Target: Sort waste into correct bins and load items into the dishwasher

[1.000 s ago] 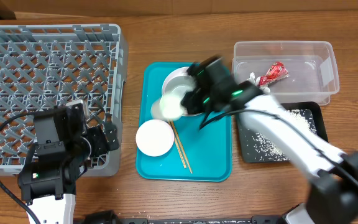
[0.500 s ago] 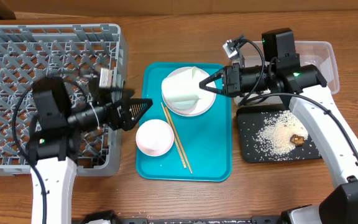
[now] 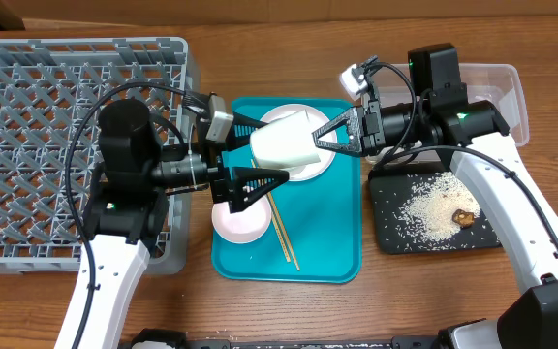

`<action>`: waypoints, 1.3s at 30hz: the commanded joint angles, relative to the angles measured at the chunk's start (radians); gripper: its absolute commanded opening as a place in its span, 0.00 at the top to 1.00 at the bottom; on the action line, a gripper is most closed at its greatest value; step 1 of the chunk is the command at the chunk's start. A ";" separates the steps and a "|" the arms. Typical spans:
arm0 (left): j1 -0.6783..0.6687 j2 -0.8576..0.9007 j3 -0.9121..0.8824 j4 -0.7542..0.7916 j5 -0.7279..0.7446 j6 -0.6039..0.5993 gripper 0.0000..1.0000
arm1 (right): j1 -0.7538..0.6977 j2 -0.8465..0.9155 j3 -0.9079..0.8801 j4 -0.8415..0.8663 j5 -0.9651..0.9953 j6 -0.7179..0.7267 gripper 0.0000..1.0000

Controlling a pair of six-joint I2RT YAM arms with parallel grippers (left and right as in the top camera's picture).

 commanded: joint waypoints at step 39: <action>0.152 -0.009 0.017 -0.375 -0.502 0.032 0.94 | -0.026 -0.008 0.010 -0.238 0.785 -0.039 0.56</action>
